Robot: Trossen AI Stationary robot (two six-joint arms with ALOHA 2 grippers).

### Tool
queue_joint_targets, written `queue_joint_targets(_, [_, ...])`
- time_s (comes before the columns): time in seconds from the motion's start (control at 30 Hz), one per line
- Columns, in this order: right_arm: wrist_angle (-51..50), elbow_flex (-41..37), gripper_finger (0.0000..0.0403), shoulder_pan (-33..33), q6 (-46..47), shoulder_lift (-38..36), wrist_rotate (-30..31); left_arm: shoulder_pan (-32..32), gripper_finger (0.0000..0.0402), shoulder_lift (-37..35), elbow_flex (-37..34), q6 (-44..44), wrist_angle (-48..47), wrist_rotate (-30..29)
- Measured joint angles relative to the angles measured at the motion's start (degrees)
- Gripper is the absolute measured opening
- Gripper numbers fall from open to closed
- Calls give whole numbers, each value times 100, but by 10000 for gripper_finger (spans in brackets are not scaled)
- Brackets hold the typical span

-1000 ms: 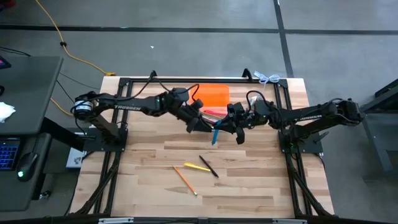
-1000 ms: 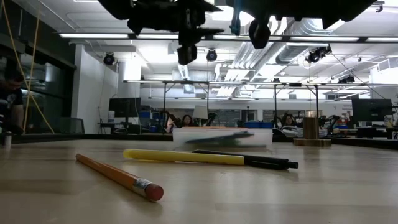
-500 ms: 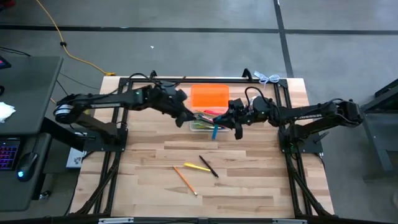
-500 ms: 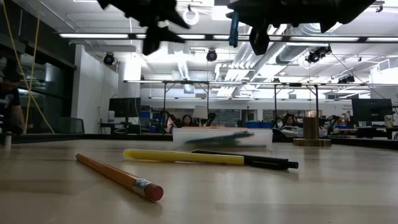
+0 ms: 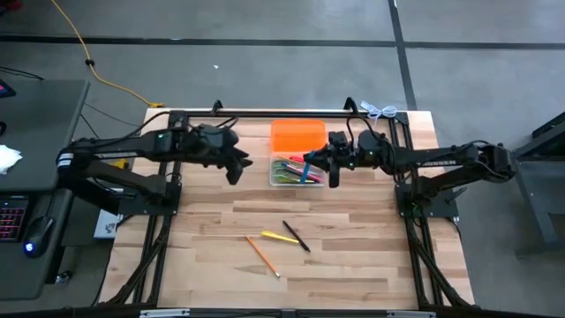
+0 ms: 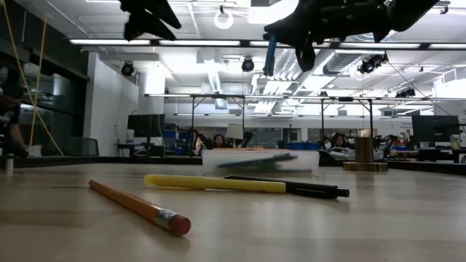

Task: Pick & place school supplies into a supply box
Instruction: Put the blue pen into the supply box

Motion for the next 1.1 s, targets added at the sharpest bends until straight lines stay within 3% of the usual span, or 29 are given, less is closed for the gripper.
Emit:
queue_joint_targets(0.17, [-271, 100, 17, -136, -33, 0, 42, -394, 179, -343, 0, -30, -177, -662])
queue_joint_targets(0.4, [-1975, 1130, 17, -148, -886, 0, 595, -921, 179, -697, 4, -37, -124, -1481])
queue_joint_targets(0.7, [-3373, 2226, 17, -148, -1493, 124, 1089, -1320, 179, -844, -81, 122, 9, -1924])
queue_joint_targets(1.0, [-3871, 2753, 23, -146, -1561, 933, 1023, -1307, 179, -1807, -1619, 134, 1452, -1637])
queue_joint_targets(1.1, [-4060, 2981, 17, -147, -1686, 1245, 947, -1307, 179, -2248, -2115, -5, 1546, -1588])
